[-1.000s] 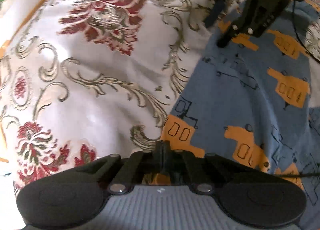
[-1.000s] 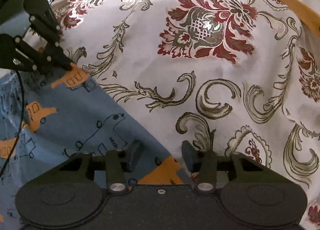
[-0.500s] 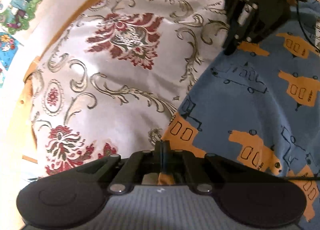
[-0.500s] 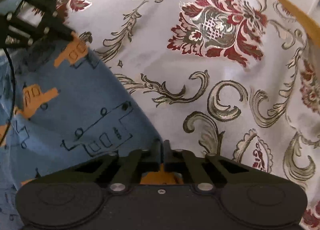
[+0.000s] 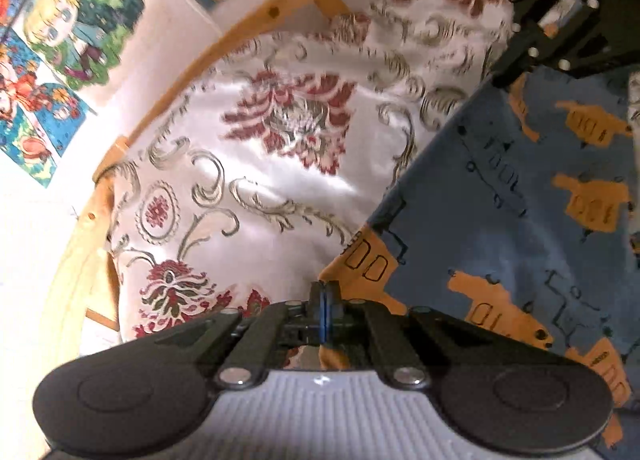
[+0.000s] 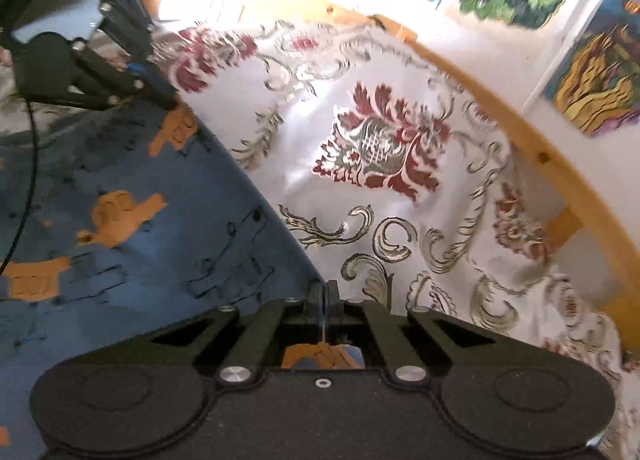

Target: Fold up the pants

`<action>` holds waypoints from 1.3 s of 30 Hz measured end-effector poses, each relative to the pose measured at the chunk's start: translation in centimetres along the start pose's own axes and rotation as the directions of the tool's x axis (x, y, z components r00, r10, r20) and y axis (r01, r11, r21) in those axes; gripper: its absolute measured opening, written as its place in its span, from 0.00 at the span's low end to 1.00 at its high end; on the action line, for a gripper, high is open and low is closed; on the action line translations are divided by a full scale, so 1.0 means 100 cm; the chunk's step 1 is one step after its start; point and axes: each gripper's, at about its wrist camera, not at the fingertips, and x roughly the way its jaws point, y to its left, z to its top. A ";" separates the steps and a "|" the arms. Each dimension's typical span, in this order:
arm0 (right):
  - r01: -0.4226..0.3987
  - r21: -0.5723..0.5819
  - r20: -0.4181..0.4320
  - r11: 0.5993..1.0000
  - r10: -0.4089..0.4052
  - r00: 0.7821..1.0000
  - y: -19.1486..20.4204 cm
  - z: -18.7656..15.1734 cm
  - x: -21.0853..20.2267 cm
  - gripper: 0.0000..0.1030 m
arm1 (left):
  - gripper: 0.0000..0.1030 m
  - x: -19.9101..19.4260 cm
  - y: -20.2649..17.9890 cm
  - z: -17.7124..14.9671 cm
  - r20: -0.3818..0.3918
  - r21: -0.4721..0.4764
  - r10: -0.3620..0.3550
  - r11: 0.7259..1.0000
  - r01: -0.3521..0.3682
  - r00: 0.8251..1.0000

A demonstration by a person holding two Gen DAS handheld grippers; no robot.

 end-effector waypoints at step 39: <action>0.136 -0.190 -0.054 0.972 -0.149 0.987 0.307 -0.093 -0.145 0.17 | 0.12 -0.124 -0.154 -0.147 0.116 0.316 0.032 0.946 -0.068 0.993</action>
